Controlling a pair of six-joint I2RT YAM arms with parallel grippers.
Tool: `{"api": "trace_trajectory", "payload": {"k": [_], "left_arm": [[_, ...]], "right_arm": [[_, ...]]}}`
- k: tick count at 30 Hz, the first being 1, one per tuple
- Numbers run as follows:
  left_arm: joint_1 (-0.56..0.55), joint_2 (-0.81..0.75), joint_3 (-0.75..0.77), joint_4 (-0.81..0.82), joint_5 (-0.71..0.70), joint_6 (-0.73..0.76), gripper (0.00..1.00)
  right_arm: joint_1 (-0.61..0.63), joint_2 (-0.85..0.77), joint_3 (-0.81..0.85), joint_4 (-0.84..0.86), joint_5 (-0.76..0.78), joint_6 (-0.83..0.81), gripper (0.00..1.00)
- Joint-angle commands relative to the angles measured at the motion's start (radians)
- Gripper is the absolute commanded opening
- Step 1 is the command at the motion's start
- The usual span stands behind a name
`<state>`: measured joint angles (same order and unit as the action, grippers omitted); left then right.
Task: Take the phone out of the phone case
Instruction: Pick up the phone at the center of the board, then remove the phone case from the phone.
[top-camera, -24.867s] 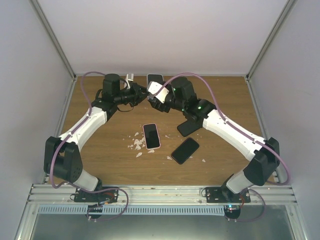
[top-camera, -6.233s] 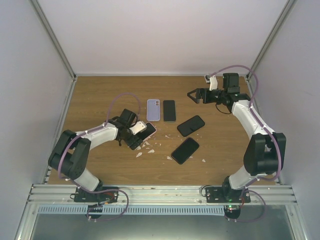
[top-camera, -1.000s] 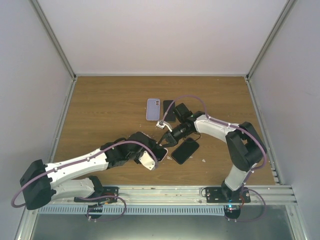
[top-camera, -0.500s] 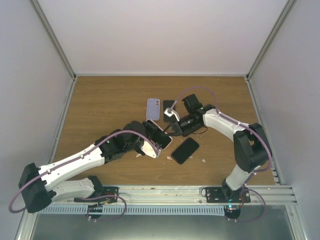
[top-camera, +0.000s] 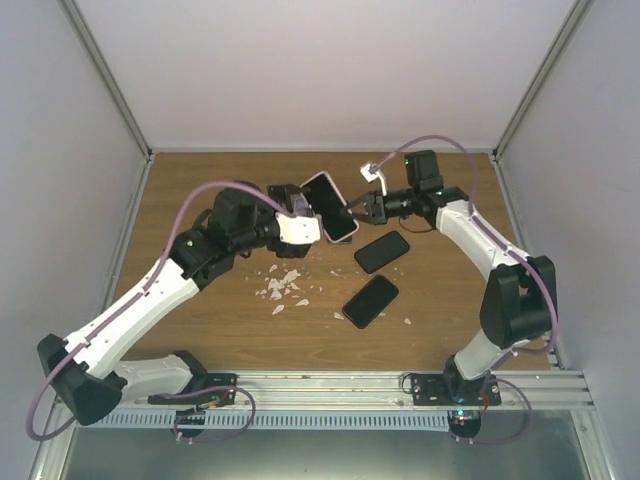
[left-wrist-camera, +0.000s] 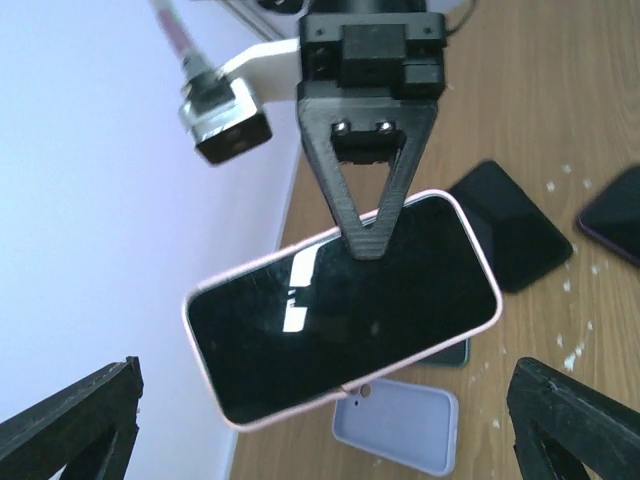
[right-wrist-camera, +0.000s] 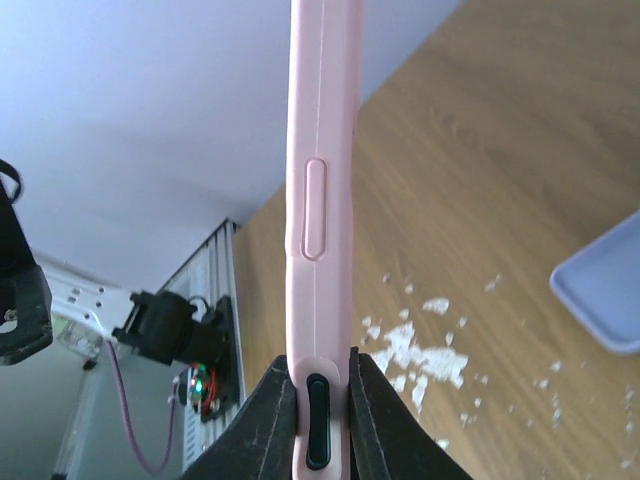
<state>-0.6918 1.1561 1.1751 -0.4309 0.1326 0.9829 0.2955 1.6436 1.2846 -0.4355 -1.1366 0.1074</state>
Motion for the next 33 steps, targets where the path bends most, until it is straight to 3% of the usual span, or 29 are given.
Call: {"api": "trace_trajectory", "payload": {"k": [1, 7, 16, 33], "left_arm": [[0.068, 0.045, 0.119, 0.018, 0.162, -0.274, 0.99], [0.152, 0.088, 0.238, 0.063, 0.366, -0.55, 0.99], [0.205, 0.122, 0.236, 0.266, 0.669, -0.989, 0.99], [0.216, 0.178, 0.104, 0.525, 0.774, -1.35, 0.86]], "right_arm": [[-0.046, -0.087, 0.065, 0.235, -0.102, 0.16, 0.01], [-0.067, -0.152, 0.096, 0.471, -0.123, 0.313, 0.0], [-0.069, -0.203, 0.101, 0.789, -0.165, 0.552, 0.01], [-0.069, -0.225, -0.062, 1.332, -0.105, 1.029, 0.0]]}}
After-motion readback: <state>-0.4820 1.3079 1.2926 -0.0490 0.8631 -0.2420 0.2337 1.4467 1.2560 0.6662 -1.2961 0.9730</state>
